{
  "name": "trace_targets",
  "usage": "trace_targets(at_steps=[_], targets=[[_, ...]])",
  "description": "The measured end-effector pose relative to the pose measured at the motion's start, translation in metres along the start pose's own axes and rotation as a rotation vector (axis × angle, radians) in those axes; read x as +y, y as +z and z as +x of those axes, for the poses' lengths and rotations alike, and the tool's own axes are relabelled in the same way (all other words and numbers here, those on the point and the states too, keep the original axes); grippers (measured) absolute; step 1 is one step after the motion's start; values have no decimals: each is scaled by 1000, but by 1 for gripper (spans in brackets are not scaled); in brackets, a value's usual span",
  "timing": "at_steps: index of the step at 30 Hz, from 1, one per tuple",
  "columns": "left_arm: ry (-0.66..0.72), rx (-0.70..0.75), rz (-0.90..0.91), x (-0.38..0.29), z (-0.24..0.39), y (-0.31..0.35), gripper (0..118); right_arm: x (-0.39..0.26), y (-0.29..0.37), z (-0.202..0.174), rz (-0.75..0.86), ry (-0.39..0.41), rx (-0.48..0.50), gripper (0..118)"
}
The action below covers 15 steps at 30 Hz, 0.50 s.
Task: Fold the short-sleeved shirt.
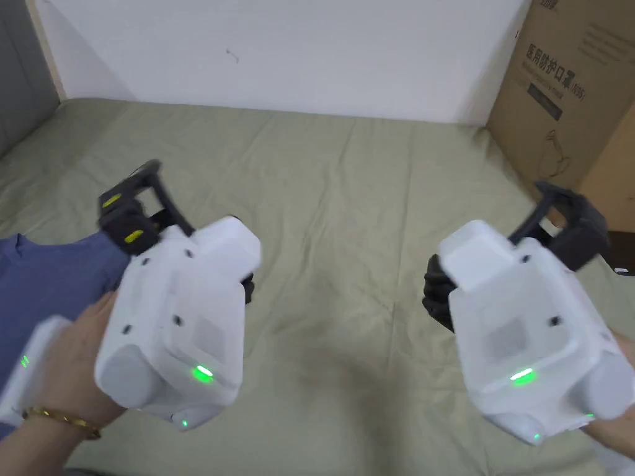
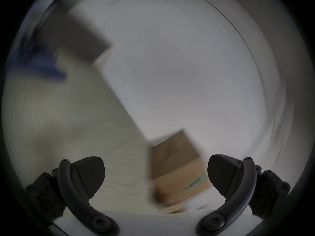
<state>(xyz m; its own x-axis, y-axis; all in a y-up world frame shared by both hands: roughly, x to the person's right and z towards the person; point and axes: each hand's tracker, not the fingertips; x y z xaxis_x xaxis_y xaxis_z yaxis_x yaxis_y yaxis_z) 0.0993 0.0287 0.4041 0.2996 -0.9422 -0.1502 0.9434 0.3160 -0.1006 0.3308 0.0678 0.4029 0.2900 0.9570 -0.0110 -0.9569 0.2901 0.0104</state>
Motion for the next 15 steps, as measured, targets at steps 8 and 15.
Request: trace_targets(at_steps=[8, 15], targets=[[-631, 50, 437, -11, 27, 17, 118, -12, 21, -31, 424, 857, -37, 118], [297, -120, 135, 4, -39, 8, 118, 5, 2, 32, 77, -197, 237, 118]])
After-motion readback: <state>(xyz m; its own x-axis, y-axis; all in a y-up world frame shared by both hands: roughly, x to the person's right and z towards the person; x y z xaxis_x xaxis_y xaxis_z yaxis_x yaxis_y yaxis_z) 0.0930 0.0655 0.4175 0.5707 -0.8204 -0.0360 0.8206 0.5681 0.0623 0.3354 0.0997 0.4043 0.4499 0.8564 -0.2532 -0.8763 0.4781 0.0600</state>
